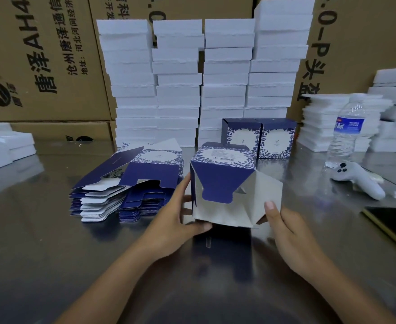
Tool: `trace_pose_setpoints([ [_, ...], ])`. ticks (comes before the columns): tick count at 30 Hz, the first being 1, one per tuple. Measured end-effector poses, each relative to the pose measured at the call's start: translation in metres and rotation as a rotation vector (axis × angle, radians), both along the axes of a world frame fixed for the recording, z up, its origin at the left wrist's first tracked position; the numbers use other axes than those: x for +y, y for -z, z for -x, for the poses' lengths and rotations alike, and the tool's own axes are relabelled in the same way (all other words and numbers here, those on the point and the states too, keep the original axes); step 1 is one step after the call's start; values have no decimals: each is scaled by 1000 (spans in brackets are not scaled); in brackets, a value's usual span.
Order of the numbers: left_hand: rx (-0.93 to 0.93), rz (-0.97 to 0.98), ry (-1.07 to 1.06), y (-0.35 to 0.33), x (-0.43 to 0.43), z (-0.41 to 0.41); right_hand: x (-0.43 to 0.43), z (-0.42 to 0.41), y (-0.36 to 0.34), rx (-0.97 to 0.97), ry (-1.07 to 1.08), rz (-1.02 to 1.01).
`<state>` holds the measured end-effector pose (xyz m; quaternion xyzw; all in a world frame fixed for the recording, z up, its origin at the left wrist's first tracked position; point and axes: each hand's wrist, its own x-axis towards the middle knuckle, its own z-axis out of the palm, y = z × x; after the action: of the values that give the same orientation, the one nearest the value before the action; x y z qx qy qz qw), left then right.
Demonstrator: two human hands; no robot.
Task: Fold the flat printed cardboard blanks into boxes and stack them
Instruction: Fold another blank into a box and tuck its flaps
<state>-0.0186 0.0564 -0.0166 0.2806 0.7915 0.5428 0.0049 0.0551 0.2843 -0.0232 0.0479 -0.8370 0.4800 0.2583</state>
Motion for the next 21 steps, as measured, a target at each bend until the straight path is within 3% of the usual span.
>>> trace_pose_setpoints([
  [6,57,-49,-141,-3,1,-4,-4,1,-2,101,21,48],
  [9,33,-94,-110,-5,4,-7,-4,1,-3,120,-13,163],
  [12,31,-116,-65,-7,6,-10,-6,-1,-5,125,-23,129],
  [21,-253,-218,-75,-14,9,-14,-6,-4,-8,129,38,8],
])
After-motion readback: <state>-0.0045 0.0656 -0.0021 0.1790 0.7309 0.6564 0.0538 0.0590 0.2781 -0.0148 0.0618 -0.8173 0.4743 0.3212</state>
